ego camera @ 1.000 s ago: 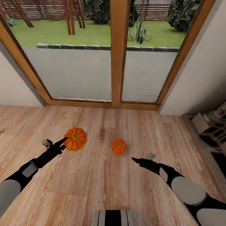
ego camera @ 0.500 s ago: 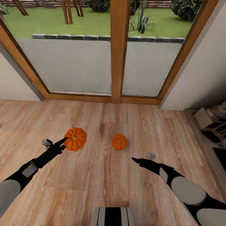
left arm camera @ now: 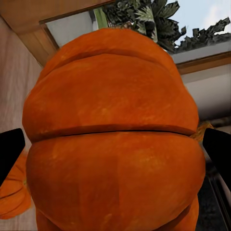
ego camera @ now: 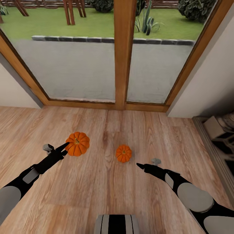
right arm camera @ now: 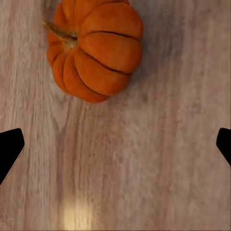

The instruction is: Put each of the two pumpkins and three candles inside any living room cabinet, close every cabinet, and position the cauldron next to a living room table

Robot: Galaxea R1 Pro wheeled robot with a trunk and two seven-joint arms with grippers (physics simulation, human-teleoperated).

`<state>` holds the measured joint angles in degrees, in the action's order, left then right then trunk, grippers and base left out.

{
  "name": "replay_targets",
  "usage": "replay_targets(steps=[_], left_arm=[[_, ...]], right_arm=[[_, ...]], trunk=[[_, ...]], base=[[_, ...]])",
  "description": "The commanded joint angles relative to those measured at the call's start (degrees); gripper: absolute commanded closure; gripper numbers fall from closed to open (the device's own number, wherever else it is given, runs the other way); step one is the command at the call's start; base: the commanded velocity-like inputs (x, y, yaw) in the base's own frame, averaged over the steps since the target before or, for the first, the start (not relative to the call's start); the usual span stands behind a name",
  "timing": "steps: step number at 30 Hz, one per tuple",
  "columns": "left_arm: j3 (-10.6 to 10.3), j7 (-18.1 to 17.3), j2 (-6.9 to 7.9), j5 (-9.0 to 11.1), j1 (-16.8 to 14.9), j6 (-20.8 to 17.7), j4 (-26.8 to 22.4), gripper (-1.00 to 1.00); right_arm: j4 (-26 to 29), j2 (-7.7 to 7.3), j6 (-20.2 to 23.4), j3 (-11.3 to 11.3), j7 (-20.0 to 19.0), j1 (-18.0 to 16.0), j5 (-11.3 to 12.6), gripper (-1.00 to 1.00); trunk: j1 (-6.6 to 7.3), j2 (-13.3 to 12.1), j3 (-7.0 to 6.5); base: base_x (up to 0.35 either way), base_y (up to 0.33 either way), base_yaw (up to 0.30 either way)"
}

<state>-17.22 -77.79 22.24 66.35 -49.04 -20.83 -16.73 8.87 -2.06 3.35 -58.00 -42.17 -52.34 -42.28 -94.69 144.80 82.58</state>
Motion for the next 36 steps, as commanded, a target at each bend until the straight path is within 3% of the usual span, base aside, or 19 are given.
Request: replay_targets(steps=[1, 13, 36], left_arm=[[0.1, 0.0, 0.00, 0.1, 0.0, 0.0, 0.0, 1.00], [0.1, 0.0, 0.00, 0.1, 0.0, 0.0, 0.2, 1.00], [0.1, 0.0, -0.09, 0.1, 0.0, 0.1, 0.3, 1.00]], right_arm=[[0.0, 0.01, 0.0, 0.0, 0.0, 0.0, 0.0, -1.00], [0.0, 0.03, -0.1, 0.0, -0.1, 0.0, 0.0, -1.00], [-0.1, 0.10, -0.2, 0.2, -0.3, 0.0, -0.3, -1.00]], trunk=[[0.00, 0.0, 0.00], [0.00, 0.0, 0.00], [0.00, 0.0, 0.00]], base=[[0.336, 0.000, 0.000], [0.316, 0.000, 0.000], [0.009, 0.000, 0.000]])
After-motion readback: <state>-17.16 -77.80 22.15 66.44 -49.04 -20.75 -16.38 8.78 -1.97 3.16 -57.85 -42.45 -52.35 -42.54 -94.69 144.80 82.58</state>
